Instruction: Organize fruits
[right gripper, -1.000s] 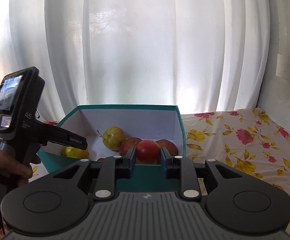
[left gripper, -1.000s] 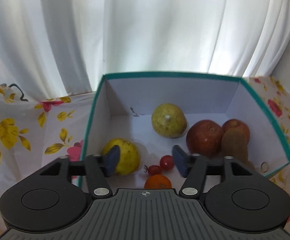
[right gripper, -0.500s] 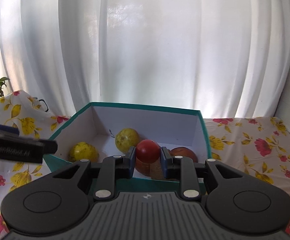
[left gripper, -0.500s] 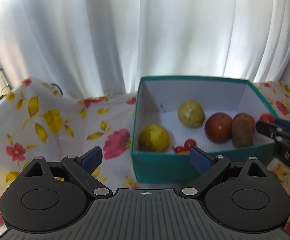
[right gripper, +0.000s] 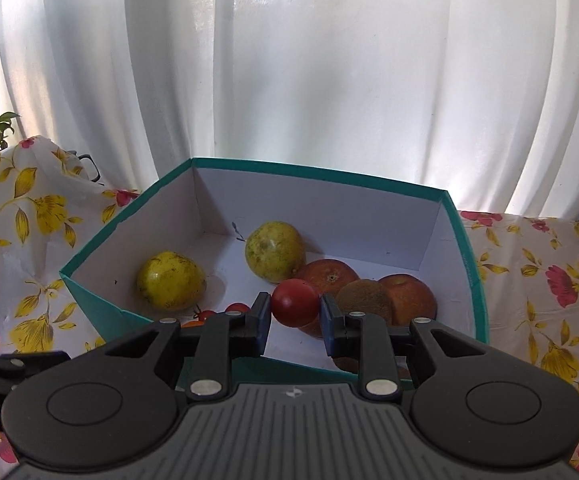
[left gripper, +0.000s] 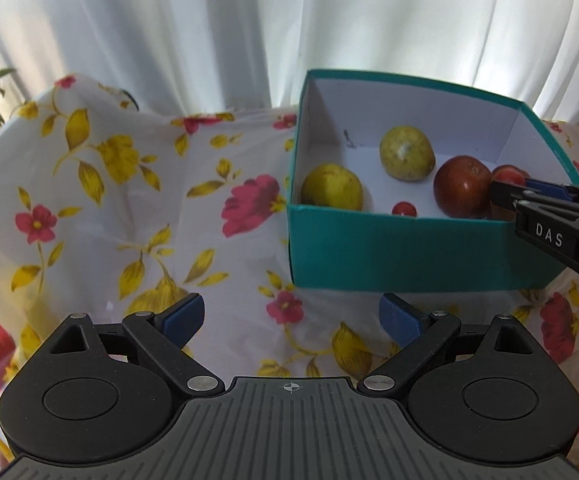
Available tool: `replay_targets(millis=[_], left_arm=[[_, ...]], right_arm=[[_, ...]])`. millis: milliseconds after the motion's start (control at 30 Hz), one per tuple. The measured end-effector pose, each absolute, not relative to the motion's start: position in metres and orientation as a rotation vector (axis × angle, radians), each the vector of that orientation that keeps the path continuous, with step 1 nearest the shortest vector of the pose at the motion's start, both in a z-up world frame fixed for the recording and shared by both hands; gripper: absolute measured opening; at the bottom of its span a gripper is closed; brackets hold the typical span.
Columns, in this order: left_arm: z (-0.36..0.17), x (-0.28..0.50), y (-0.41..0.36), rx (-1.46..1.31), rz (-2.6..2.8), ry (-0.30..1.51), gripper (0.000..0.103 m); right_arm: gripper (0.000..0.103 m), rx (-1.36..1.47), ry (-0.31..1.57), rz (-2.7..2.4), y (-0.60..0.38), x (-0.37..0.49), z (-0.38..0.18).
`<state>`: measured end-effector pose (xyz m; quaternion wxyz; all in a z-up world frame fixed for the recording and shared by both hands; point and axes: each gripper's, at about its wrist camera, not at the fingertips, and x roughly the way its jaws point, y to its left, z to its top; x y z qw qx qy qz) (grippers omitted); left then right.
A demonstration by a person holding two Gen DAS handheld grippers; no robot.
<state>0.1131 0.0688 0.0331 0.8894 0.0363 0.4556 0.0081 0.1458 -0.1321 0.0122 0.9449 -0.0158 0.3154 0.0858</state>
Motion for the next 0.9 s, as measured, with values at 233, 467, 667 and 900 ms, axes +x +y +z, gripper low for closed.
replay_targets(millis=[233,467,667,900], left_arm=[[0.032,0.115,0.072,0.052,0.030,0.984,0.097],[0.039,0.112,0.066,0.055,-0.025,0.982,0.097],[0.041,0.118,0.053,0.111,-0.053,1.030,0.097],[0.055,0.143,0.036,0.116,-0.060,1.074,0.097]], right_arm=[[0.070,-0.040,0.636,0.161,-0.131,0.147,0.017],[0.103,0.044,0.664,0.180,-0.146,0.119,0.044],[0.103,0.036,0.789,0.087,-0.160,0.108,0.048],[0.103,0.110,1.018,0.035,-0.178,0.136,0.044]])
